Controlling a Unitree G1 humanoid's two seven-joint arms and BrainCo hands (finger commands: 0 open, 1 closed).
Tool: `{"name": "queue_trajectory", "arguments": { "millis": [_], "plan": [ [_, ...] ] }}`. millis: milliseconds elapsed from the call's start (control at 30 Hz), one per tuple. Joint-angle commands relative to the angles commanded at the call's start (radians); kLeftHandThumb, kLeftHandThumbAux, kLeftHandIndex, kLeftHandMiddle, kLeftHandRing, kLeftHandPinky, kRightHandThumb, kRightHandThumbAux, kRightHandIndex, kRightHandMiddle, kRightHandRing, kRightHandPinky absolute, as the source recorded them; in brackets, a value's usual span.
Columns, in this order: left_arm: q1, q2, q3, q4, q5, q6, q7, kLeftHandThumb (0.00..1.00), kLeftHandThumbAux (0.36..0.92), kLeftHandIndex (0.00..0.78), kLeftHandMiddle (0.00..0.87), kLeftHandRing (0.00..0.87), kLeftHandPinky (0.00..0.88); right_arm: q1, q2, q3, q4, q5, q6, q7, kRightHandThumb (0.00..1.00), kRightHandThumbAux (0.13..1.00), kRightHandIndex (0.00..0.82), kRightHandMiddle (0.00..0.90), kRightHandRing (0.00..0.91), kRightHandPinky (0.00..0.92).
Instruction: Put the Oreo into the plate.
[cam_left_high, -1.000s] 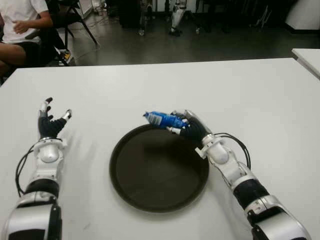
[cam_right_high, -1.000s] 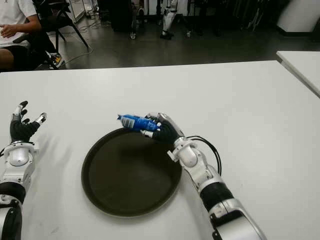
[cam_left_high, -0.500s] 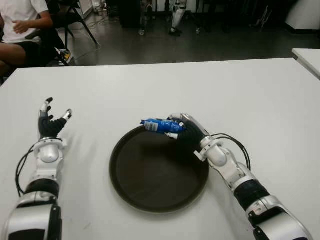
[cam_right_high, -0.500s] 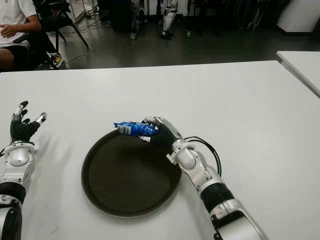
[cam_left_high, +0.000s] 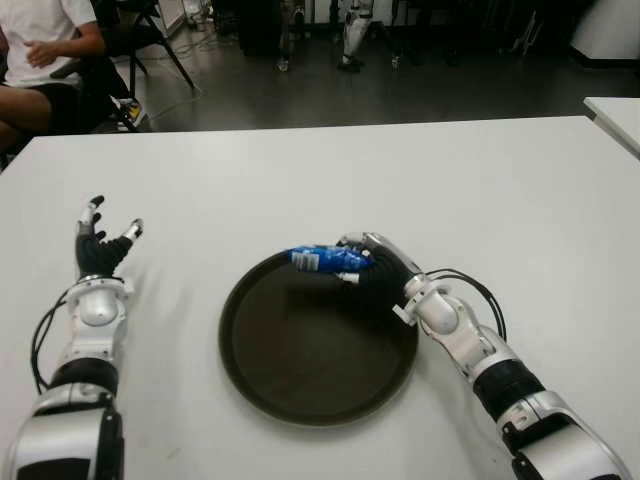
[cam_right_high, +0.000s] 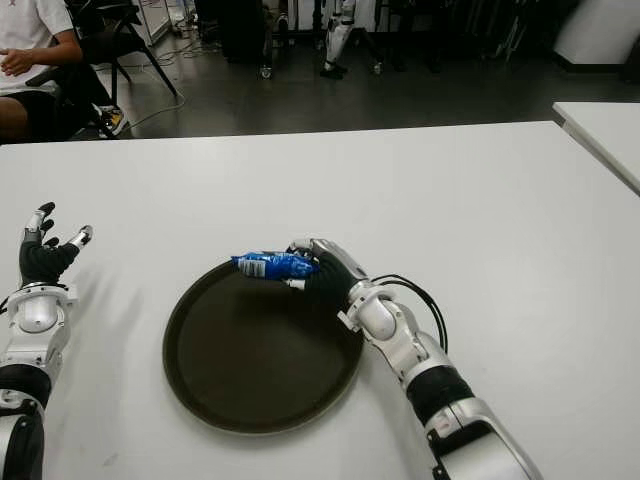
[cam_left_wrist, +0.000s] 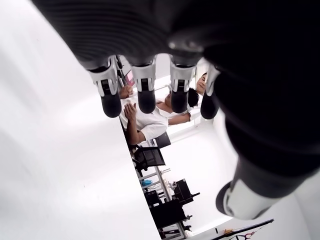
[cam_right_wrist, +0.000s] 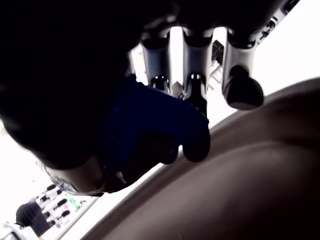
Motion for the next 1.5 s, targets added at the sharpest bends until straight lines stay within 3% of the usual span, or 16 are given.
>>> {"name": "queue_trajectory", "arguments": {
  "millis": [467,633,1033,1267,1500],
  "plan": [
    [0.003,0.002,-0.006,-0.003,0.010,-0.015,0.008,0.000,0.729,0.004,0.000,0.000,0.000,0.027,-0.002,-0.020,-0.078,0.117,0.077,0.200,0.718,0.714,0.440,0.848,0.850,0.849],
    [0.001,0.004,-0.006,0.001,0.010,-0.017,0.003,0.000,0.744,0.001,0.000,0.000,0.000,0.039,-0.006,-0.028,-0.105,0.156,0.092,0.254,0.716,0.714,0.440,0.844,0.848,0.853],
    [0.003,0.003,-0.010,0.000,0.013,-0.014,0.003,0.000,0.730,0.002,0.000,0.000,0.000,0.091,-0.043,-0.030,-0.296,0.192,0.225,0.385,0.708,0.716,0.439,0.840,0.842,0.835],
    [-0.001,0.001,-0.008,0.001,0.011,-0.001,0.013,0.000,0.712,0.000,0.000,0.000,0.000,0.112,-0.043,-0.040,-0.326,0.213,0.212,0.389,0.708,0.716,0.441,0.830,0.831,0.828],
    [-0.002,0.002,-0.004,0.003,0.005,-0.006,0.006,0.000,0.736,0.005,0.000,0.000,0.000,0.116,-0.039,-0.045,-0.320,0.211,0.191,0.375,0.708,0.716,0.440,0.836,0.840,0.839]
  ]
}}
